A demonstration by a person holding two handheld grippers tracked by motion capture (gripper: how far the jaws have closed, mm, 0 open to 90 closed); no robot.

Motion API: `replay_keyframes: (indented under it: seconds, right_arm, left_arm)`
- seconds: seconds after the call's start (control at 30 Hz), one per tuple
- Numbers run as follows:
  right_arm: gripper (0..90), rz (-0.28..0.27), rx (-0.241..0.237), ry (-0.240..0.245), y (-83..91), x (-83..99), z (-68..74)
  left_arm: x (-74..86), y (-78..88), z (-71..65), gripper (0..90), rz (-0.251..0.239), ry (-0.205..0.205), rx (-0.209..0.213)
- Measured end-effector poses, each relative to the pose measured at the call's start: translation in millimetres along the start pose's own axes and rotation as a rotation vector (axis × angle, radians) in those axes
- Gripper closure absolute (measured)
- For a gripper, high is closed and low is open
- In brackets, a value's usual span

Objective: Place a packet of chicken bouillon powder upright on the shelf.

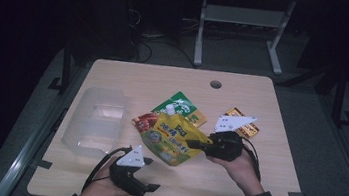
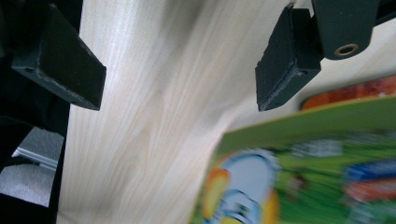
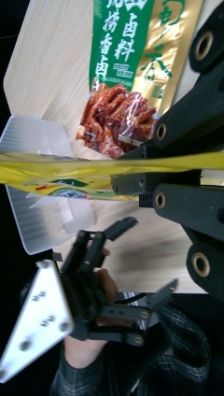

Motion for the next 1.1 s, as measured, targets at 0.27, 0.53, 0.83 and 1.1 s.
replay_keyframes:
  seconds: [0.27, 0.53, 0.83, 1.1]
  right_arm:
    - [90.0, 0.007, -0.010, 0.031, -14.5, -23.4, -0.3]
    - [90.0, 0.011, -0.022, 0.046, -29.5, -44.9, -0.7]
    - [90.0, 0.025, -0.038, 0.054, -46.1, -67.1, 2.3]
    - [90.0, 0.031, -0.039, 0.054, -62.1, -86.6, 6.1]
  left_arm:
    - [6.8, -10.0, -9.8, 15.3, 0.021, -0.023, 0.033]
    - [8.4, -12.9, -7.8, 14.7, 0.020, -0.019, 0.027]
    - [7.7, -15.2, -8.1, 14.7, 0.010, -0.020, 0.031]
    - [9.0, -17.1, -7.8, 14.7, 0.019, -0.018, 0.033]
Point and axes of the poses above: each handheld gripper's, and its own axes: y roughly backward along the jaws, x roughly out of its underside, z roughly to its left, the point moved 10 cm from there along -y, roughly forward along the jaws, and after that the axes turned 9 degrees about -y, right-handed, at the moved point
